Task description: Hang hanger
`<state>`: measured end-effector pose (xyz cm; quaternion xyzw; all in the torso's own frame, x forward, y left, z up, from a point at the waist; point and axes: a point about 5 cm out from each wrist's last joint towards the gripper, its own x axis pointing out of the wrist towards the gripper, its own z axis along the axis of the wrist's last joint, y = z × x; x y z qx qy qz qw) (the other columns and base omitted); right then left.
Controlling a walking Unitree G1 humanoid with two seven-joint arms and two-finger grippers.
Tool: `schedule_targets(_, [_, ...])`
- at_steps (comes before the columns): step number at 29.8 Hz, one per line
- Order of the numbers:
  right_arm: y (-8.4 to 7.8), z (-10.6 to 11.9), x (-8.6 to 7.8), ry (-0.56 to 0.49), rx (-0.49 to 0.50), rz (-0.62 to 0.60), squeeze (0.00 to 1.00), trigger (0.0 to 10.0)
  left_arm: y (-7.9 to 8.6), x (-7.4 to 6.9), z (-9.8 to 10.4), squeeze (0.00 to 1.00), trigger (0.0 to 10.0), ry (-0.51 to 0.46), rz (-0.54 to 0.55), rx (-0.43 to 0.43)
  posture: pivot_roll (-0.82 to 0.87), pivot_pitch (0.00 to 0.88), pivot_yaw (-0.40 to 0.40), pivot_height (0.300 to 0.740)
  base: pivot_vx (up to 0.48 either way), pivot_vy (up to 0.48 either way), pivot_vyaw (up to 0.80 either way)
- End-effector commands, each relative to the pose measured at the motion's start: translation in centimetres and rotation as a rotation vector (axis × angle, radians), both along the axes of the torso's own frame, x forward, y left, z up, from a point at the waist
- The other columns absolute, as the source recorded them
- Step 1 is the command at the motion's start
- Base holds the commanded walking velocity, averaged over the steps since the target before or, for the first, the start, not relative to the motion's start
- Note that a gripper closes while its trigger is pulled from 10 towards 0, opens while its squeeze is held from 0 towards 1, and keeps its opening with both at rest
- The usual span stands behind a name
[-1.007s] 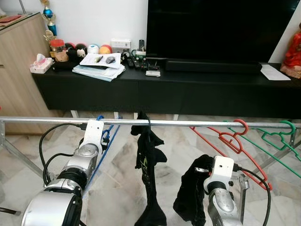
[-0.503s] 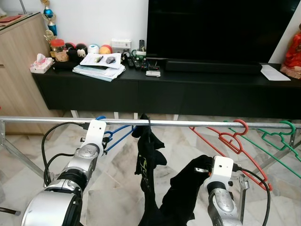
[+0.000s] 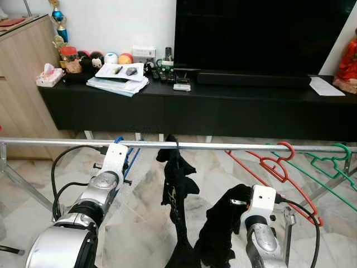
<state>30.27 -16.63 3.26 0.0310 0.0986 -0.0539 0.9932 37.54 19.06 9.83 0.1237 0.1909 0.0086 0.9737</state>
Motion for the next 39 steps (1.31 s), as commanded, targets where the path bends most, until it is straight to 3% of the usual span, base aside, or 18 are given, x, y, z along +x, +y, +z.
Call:
schedule_targets(1, [0.1,0.4,0.5,-0.008,-0.002,0.009,0.0,10.0,0.4,-0.2,-0.4,0.0,0.0,0.04,-0.01,0.033,0.05,0.0,-0.047,0.74,0.0,0.0,0.0])
schedule_targets(11, [0.1,0.4,0.6,0.002,-0.007,0.01,0.0,10.0,0.8,-0.5,-0.9,0.0,0.0,0.056,0.002,0.049,0.05,0.0,-0.048,0.74,0.0,0.0,0.0])
schedule_targets(20, [0.1,0.4,0.5,-0.002,-0.005,0.003,0.0,10.0,1.9,-0.2,1.1,0.0,0.0,-0.153,0.081,0.01,0.05,0.0,-0.047,0.74,0.0,0.0,0.0])
schedule_targets(29, [0.0,0.3,0.3,-0.004,-0.004,0.004,0.0,10.0,2.6,-1.6,1.4,0.0,0.0,-0.312,0.013,0.019,0.05,0.005,-0.047,0.74,0.0,0.0,0.0])
schedule_targets(30, [0.0,0.2,0.3,-0.004,-0.004,0.004,0.0,10.0,2.7,-2.0,1.1,0.0,1.2,-0.32,-0.003,0.027,0.05,0.006,-0.046,0.74,0.0,0.0,0.0])
schedule_targets(31, [0.0,0.2,0.2,-0.004,-0.005,0.004,0.0,10.0,2.7,-2.4,0.9,0.0,1.2,-0.325,-0.013,0.033,0.05,0.006,-0.046,0.74,0.0,0.0,0.0])
schedule_targets(32, [-0.1,0.2,0.2,-0.004,-0.006,0.004,0.0,10.0,2.9,-3.2,0.5,0.0,10.0,-0.337,-0.024,0.031,0.05,0.007,-0.045,0.74,0.0,0.0,0.0])
schedule_targets(39, [-0.5,0.4,0.0,-0.016,-0.013,0.001,0.0,10.0,3.6,-7.3,-2.5,0.0,10.0,-0.313,-0.028,0.004,0.03,0.0,-0.032,0.74,0.0,0.0,0.0])
